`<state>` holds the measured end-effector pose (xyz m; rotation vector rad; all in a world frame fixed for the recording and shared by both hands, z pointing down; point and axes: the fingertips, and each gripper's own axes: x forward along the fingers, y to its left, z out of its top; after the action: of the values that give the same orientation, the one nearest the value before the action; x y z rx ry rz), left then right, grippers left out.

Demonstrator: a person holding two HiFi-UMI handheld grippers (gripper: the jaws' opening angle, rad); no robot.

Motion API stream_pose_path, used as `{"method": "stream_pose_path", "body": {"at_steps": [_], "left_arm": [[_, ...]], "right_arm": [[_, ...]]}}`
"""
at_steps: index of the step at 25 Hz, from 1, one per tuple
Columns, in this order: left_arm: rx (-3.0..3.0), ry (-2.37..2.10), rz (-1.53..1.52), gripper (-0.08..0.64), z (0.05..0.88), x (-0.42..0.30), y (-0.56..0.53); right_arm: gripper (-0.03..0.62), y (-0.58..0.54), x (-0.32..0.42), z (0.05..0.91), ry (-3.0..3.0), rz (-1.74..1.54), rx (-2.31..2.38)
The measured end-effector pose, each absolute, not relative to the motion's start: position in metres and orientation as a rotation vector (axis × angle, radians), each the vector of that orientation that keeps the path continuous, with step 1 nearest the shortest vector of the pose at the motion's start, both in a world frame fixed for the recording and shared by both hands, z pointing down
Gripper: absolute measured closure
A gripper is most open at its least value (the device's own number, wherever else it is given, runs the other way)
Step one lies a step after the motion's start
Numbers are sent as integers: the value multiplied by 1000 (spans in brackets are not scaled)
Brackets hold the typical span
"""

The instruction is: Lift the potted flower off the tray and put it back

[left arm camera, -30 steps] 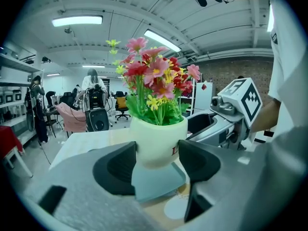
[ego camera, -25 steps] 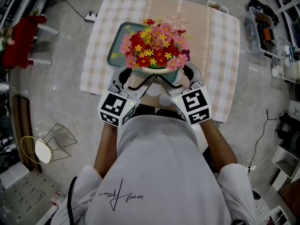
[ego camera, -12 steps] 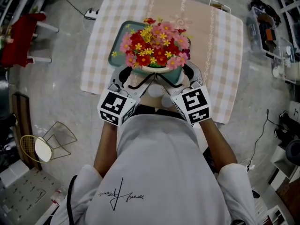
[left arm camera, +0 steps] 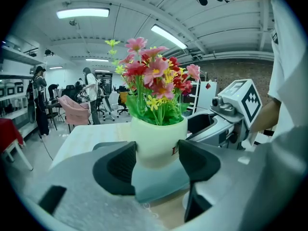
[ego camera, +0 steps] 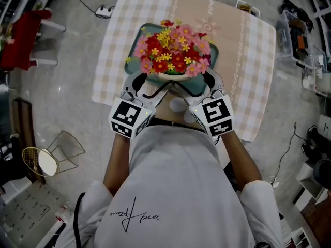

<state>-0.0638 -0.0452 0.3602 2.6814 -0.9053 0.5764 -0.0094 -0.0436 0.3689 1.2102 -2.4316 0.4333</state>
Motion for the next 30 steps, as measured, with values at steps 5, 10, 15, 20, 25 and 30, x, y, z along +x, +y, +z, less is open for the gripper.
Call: {"method": "stream_pose_path", "body": {"at_steps": [5, 10, 15, 20, 25, 30], "left_arm": [[2667, -910, 576, 281, 366, -78, -59], [2650, -906, 580, 281, 372, -91, -70], [2639, -912, 583, 281, 375, -104, -82], [2633, -919, 584, 282, 378, -115, -93], [2627, -926, 575, 282, 380, -124, -103], [2618, -919, 572, 285, 383, -130, -112]], "right_arm": [[241, -58, -23, 375, -2434, 445, 1193], [242, -69, -36, 380, -2433, 462, 1181], [242, -82, -49, 384, -2434, 469, 1169], [242, -92, -60, 387, -2437, 466, 1158], [244, -102, -69, 389, -2445, 476, 1142], [244, -113, -74, 392, -2442, 475, 1129]]}}
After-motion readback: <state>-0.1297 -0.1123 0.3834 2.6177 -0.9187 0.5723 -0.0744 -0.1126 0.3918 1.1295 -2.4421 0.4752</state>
